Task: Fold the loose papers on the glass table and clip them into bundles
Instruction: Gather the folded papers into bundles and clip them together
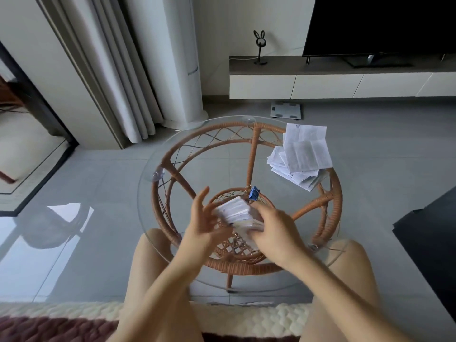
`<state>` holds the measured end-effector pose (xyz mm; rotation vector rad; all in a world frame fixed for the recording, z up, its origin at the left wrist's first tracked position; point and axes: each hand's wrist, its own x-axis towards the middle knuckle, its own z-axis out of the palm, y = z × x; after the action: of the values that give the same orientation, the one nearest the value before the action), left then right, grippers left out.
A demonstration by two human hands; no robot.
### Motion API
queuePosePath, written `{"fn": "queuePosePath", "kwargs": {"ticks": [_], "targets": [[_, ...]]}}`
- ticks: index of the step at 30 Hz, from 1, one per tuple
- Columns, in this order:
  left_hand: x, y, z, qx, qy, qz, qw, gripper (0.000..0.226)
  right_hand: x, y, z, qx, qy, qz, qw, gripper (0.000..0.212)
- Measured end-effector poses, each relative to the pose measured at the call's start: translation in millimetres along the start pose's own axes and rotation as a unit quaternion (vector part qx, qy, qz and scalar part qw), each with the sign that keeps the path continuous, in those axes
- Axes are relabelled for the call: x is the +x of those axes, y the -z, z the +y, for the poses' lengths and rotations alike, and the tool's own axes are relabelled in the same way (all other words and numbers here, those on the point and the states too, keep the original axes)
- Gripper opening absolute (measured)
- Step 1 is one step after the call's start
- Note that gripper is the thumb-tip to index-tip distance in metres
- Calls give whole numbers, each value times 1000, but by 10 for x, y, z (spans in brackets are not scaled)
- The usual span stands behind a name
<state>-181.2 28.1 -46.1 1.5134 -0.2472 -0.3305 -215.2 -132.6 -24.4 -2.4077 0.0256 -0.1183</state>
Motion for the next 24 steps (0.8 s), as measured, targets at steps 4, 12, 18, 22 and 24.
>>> {"fn": "queuePosePath", "kwargs": {"ticks": [4,12,18,22,24], "targets": [[46,175,68,272,-134,-75,950,94,99,229,-196,-246,45,-90,964,11],[33,-117,-203,152,-90,-9,984,34,69,85,-196,-258,51,-117,958,19],[18,-98,-240,168,-123,-22,978,44,69,52,-171,-277,58,-118,952,17],[34,-69,-311,257,-138,-12,956,73,45,-6,-121,-288,61,-106,950,23],[47,-51,-332,286,-140,-11,948,76,46,-22,-96,-281,65,-96,953,25]]}}
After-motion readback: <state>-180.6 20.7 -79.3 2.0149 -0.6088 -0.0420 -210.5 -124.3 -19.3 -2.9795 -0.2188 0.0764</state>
